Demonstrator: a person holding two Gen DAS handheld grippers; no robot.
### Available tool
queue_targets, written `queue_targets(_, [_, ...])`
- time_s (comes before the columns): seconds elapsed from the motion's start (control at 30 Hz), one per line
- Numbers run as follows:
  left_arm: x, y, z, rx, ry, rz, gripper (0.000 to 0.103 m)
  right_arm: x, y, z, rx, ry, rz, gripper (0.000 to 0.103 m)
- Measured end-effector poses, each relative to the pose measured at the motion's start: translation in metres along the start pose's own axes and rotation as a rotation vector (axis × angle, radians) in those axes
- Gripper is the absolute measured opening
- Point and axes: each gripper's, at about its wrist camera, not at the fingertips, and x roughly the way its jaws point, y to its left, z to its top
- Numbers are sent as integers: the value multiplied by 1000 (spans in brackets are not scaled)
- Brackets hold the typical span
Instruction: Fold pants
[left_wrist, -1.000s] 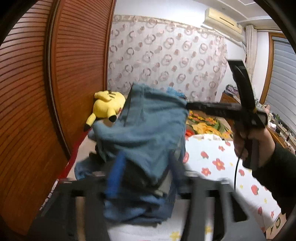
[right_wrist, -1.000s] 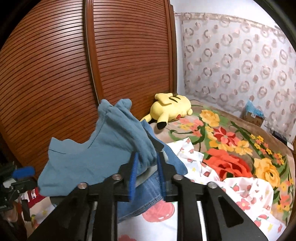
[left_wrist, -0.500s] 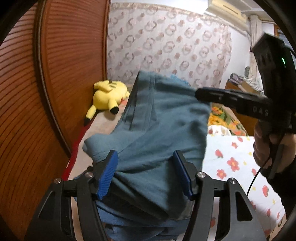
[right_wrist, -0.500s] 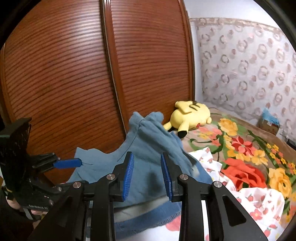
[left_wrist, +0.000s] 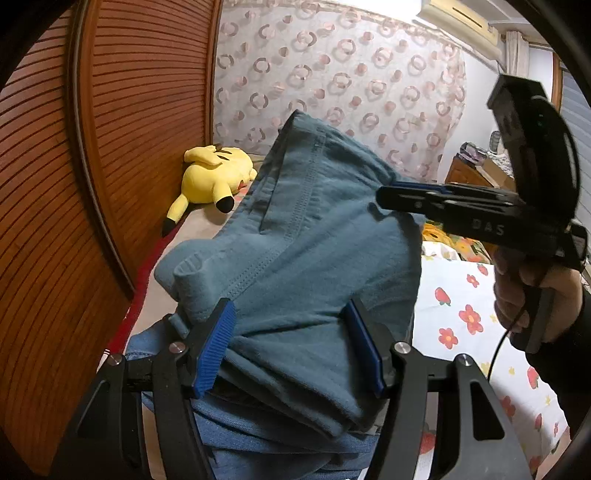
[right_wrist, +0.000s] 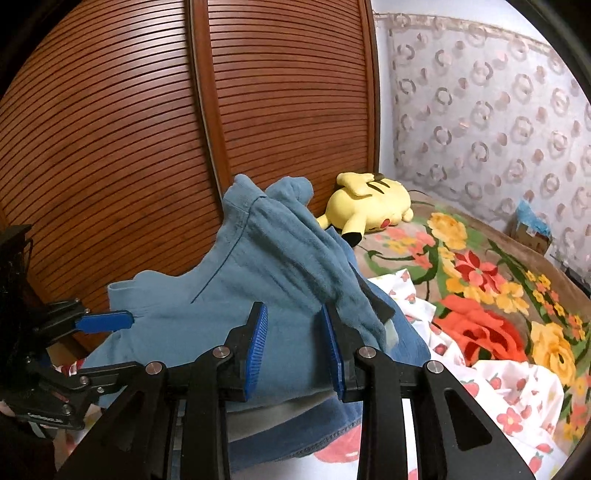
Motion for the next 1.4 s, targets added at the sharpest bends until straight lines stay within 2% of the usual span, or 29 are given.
queue_targets(0.13, [-5,0,0,8,-6,9,63,-18,20,-11,-12,-19,-35,33])
queue_targets(0.2, [-9,-2,-1,14,-11,16,63,-25,24,-16,-3,-30,-48,40])
queue_targets(0.27, [-13,-4,-3,21,-21,26,63,-32,29,-21,8,-39,-55,43])
queue_targets(0.4, [-25,-11,-9,52,-40,54,63,-47,37,-29,24,-56,-63,44])
queue_targets(0.57, [-38,-15,-14,55,-67,25,63,-65,46,-42,40,-73,-79,48])
queue_targets(0.63, [-45,-18,-15,56,-86,4,68,-74,49,-47,45,-84,-85,54])
queue_targets(0.7, [-50,-22,-16,77,-99,20,79,-82,53,-53,53,-90,-86,58])
queue_targets(0.8, [-55,-28,-15,88,-112,39,83,-93,57,-61,58,-96,-92,59])
queue_targets(1.0, [-67,-37,-13,90,-152,27,88,-116,62,-72,75,-123,-99,60])
queue_targets(1.17, [-69,-49,-16,102,-140,6,88,-134,65,-84,95,-133,-115,61])
queue_targets(1.23, [-67,-54,-20,94,-122,-28,88,-141,64,-91,104,-136,-125,61])
queue_targets(1.33, [-60,-68,-25,105,-92,14,88,-153,65,-103,125,-135,-152,61])
queue_targets(1.4, [-57,-77,-29,115,-92,15,88,-162,67,-113,140,-132,-165,61])
